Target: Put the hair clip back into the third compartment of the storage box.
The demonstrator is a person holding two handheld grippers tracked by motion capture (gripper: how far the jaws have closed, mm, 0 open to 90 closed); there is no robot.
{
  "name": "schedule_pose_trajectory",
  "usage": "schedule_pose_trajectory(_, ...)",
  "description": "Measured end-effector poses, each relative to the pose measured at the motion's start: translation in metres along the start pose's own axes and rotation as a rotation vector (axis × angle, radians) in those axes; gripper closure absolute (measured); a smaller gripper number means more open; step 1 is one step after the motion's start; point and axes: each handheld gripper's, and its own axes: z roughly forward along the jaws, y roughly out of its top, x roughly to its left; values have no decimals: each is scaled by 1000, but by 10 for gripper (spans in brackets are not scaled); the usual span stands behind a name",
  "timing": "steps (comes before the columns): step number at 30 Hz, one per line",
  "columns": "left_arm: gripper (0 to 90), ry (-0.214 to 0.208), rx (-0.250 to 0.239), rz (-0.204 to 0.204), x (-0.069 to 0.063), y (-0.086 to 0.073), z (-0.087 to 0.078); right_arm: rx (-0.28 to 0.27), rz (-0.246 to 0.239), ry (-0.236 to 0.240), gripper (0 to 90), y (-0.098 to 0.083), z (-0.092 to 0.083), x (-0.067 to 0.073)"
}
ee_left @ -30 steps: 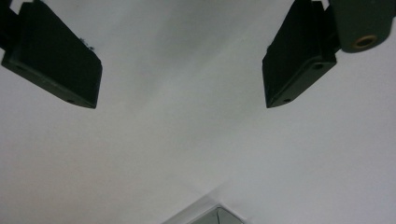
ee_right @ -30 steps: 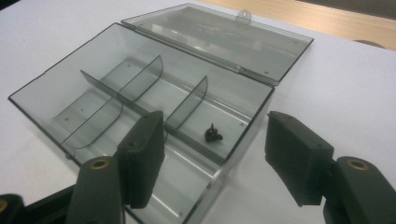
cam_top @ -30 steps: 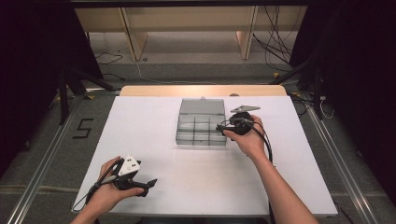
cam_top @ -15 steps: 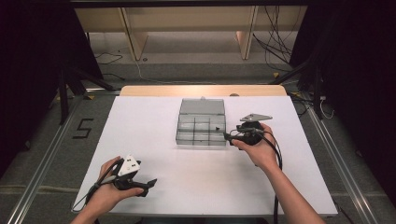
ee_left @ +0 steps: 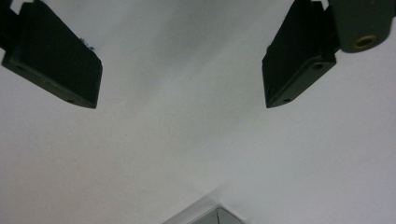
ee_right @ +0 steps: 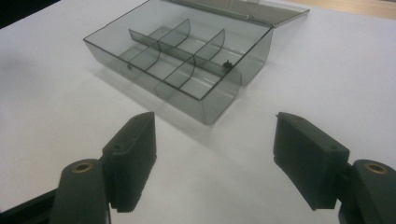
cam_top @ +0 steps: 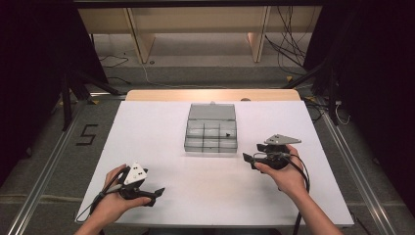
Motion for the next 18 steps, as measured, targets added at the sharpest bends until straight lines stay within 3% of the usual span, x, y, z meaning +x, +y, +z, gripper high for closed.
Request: schedule_pose_trajectory(18, 116, 5, -5, 6, 0, 2, -1, -13, -1, 1, 304, -32, -27, 2)
